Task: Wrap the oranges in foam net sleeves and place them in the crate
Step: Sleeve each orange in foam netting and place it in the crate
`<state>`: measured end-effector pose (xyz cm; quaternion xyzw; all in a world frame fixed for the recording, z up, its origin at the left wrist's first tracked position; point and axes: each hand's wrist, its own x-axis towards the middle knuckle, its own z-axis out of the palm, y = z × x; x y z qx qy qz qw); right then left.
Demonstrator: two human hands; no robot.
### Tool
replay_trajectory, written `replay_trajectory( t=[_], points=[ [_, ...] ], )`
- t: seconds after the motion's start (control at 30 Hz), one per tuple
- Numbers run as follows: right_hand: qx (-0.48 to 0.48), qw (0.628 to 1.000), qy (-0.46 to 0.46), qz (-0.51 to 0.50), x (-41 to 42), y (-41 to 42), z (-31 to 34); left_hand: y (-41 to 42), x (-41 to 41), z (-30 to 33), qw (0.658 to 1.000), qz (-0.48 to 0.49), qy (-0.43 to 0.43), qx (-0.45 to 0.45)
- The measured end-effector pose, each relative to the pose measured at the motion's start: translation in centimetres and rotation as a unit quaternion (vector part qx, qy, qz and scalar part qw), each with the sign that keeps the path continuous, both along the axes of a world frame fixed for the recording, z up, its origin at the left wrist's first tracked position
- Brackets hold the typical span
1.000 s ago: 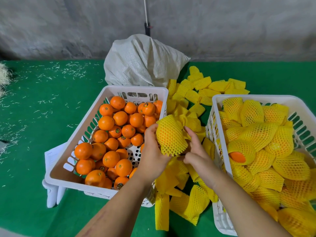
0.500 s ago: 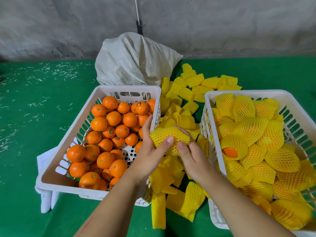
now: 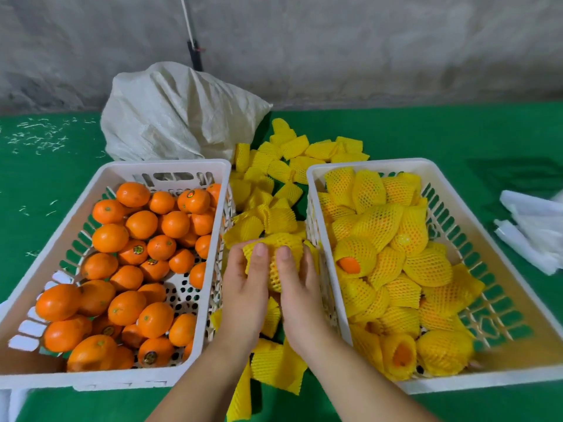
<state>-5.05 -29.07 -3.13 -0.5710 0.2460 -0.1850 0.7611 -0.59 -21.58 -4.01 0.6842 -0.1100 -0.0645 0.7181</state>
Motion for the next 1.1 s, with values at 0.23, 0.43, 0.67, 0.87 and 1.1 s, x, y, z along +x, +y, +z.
replay_trajectory(
  t=[0.23,0.43,0.67,0.87,1.1],
  points=[
    [0.038,0.990,-0.058,-0.122,-2.2,-2.8,2.2,-3.4,-0.9,0.2,0.983,-0.098,-0.123,0.095],
    [-0.319,0.941,0.085,-0.070,-10.2,-12.9,3.8,-4.7,-1.3,-1.1,0.898,-0.268,-0.213,0.277],
    [-0.626,0.689,0.337,0.142,-15.5,-11.5,-0.9,-5.8,-3.8,-3.2,0.807,-0.308,-0.321,0.388],
    [-0.616,0.695,0.347,0.129,-14.6,-10.8,-1.0,-4.1,-2.5,-3.0,0.813,-0.341,-0.311,0.356],
    [-0.650,0.705,0.206,0.192,-10.1,-7.0,-2.2,2.4,4.2,-0.2,0.760,-0.208,-0.413,0.456]
  ],
)
